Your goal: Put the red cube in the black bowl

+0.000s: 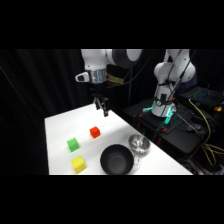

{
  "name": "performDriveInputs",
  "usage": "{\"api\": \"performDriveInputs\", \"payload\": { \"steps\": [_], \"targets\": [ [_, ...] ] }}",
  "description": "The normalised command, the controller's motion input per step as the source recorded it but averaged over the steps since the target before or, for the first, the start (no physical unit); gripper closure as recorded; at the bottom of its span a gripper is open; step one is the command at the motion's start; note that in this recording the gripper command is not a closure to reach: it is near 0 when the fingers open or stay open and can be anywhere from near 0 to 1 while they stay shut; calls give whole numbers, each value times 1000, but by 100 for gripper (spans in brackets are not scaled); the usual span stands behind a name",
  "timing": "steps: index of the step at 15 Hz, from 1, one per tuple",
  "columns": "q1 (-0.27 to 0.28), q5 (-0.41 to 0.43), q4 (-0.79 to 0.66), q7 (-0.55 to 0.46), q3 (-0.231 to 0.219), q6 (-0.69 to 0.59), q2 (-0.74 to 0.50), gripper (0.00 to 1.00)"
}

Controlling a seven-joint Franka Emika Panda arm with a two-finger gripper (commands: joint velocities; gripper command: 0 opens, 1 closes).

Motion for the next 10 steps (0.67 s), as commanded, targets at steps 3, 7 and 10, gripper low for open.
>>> {"api": "performDriveInputs", "payload": {
  "steps": [3, 7, 10],
  "targets": [
    [-32, 4, 65, -65, 11, 38, 58, 0],
    [-110, 25, 207, -255, -53, 64, 91, 0],
    [-148, 28, 297, -485, -72, 80, 167, 0]
  ]
}}
